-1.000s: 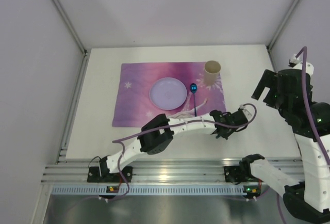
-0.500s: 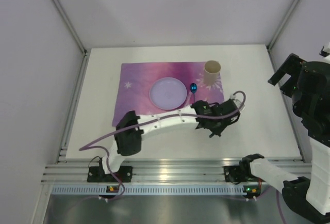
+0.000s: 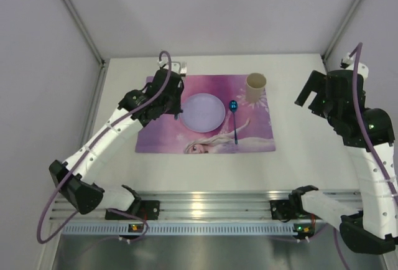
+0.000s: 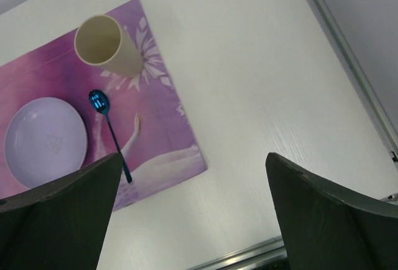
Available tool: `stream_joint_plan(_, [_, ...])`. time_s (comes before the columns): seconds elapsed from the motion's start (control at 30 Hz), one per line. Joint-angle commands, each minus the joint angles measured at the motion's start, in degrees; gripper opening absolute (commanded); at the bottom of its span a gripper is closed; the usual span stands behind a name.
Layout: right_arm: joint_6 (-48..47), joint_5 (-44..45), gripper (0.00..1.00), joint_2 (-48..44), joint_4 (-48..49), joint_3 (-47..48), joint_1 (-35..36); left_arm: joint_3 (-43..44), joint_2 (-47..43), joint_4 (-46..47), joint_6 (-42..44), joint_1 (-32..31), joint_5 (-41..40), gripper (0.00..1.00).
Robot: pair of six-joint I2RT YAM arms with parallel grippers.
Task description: Set the dinner table for one person
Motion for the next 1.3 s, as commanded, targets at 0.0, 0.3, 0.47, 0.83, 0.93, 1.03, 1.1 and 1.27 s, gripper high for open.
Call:
stream_joint_plan(0.0, [0.9,-3.4,1.0,-0.3,4.2,-0.5,-0.6,-6.2,-0.7,-1.2,3.9,7.5,0.2,0.0])
stream_joint_plan(0.3, [-0.3,-4.8,1.0,0.3,3.6,-2.9,-0.6,-18.3,4.0,9.9,7.0,18.7,3.7,0.0])
stream_joint_plan(0.47, [-0.3,-5.1,1.0,-0.3,4.9,-6.9,-0.7,-21.8,6.8,16.7,8.4,19.3,7.1,0.0])
stream_joint_plan(0.83, [0.0,-5.2,1.0,-0.2,6.4,-12.0,-0.6,-23.6,16.7,23.9,9.1,19.9,12.1,0.0])
stream_joint_plan(0.93, [-0.6,-4.5,1.0,0.2,6.3,-12.0,-0.7,-22.1,19.9,22.3,8.4,19.9,11.9,0.0])
stream_joint_plan(1.03, [-1.0,-4.1,1.0,0.4,6.5,-12.2,-0.7,-23.2,21.0,23.4,7.4,19.9,11.8,0.0])
stream_joint_plan(1.1, [-1.2,-3.9,1.0,0.7,6.6,-12.3,-0.6,-24.2,21.1,24.1,6.8,19.9,11.7,0.0])
stream_joint_plan(1.27, [-1.7,-4.0,1.0,0.9,7.1,-12.8,-0.7,-24.4,20.7,23.9,5.2,19.9,11.5,0.08])
